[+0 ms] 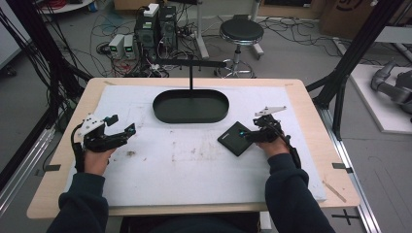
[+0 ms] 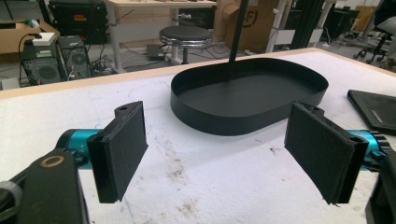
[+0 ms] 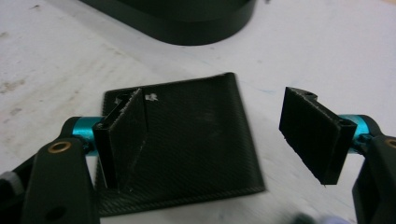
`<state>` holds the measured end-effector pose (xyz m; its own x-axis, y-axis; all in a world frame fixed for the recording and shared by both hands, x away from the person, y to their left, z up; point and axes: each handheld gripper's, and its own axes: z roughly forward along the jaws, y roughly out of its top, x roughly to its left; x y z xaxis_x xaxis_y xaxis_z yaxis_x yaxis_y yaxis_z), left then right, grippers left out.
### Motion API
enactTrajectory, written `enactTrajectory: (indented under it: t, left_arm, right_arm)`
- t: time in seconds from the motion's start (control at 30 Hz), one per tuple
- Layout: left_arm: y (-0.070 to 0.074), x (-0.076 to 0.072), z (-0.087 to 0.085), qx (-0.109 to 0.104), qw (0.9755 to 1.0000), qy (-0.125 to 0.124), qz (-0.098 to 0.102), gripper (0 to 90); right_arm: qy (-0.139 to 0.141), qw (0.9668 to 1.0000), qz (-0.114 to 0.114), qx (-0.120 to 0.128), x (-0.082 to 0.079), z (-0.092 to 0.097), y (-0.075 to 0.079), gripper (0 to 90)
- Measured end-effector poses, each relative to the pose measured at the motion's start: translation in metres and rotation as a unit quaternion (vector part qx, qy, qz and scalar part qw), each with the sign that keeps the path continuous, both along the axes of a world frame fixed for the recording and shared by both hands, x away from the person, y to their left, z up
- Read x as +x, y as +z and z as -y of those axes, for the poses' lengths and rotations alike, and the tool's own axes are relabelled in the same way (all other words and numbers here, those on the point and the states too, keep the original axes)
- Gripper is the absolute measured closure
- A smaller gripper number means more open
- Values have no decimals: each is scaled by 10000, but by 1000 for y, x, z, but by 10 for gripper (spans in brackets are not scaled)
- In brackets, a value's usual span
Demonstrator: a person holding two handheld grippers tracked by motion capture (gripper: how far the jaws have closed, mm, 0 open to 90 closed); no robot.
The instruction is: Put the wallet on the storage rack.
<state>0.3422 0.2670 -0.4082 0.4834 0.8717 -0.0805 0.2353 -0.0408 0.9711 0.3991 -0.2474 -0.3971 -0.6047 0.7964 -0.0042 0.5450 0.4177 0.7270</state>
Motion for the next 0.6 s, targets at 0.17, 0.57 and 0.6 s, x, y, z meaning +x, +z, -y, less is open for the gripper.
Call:
enactTrajectory:
  t: [0.17, 0.57, 0.6]
  left_arm:
    - [0, 0, 1, 22, 10000, -7, -19, 208]
    - [-1, 0, 3, 35, 10000, -37, -41, 210]
    - [-1, 0, 3, 40, 10000, -40, -47, 210]
  right_arm:
    - [-25, 9994, -284, -212, 6, -9, -9, 241]
    - [-265, 9953, -777, -510, 19, -7, -30, 213]
    - [-265, 9953, -777, -510, 19, -7, -30, 213]
